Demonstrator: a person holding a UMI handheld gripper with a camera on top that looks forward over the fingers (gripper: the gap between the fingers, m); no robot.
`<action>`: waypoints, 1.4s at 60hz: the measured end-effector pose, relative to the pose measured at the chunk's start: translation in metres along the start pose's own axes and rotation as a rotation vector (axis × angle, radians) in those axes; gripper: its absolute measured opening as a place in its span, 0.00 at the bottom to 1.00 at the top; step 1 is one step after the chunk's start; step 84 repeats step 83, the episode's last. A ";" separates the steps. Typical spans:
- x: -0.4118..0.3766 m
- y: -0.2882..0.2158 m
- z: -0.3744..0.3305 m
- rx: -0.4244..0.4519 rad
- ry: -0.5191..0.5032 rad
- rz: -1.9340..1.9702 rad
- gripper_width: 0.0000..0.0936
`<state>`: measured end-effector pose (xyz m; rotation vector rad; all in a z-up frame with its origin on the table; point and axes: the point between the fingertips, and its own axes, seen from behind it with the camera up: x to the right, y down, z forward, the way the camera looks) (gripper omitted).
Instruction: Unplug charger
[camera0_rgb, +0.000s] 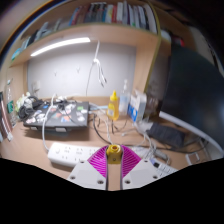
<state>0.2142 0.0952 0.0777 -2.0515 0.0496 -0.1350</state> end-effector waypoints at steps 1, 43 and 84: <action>0.002 0.008 0.003 -0.025 -0.006 0.009 0.20; 0.003 0.071 0.046 -0.265 -0.084 0.024 0.49; -0.017 0.007 -0.063 -0.022 -0.184 0.014 0.95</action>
